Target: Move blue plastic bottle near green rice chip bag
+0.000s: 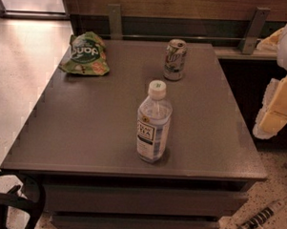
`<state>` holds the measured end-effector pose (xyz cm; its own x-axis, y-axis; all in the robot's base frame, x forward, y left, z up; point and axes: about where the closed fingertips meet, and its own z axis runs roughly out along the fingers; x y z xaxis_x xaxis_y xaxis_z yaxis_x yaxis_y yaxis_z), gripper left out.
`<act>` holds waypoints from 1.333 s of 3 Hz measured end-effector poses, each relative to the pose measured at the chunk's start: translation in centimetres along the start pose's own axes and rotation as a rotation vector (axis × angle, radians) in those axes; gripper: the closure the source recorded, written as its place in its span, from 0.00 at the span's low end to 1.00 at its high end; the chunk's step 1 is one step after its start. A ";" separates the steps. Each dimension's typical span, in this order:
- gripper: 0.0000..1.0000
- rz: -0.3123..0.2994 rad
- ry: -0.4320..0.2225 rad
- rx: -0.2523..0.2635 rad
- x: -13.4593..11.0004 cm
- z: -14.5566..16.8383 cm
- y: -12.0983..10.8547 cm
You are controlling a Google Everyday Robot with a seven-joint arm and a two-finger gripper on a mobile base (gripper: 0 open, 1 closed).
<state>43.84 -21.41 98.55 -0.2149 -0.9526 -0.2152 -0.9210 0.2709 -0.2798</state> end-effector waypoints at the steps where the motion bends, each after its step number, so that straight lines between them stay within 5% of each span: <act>1: 0.00 0.000 0.000 0.000 0.0 0.0 0.0; 2: 0.00 0.019 -0.051 -0.015 -0.1 0.0 -0.1; 4: 0.00 0.116 -0.358 -0.058 -0.1 2.6 0.5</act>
Offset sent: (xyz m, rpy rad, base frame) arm 0.0027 0.0005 -0.0023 0.1567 0.0287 0.0005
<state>44.27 -20.80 95.98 -0.2012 -0.8045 -0.5588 -0.9161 0.3565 -0.1833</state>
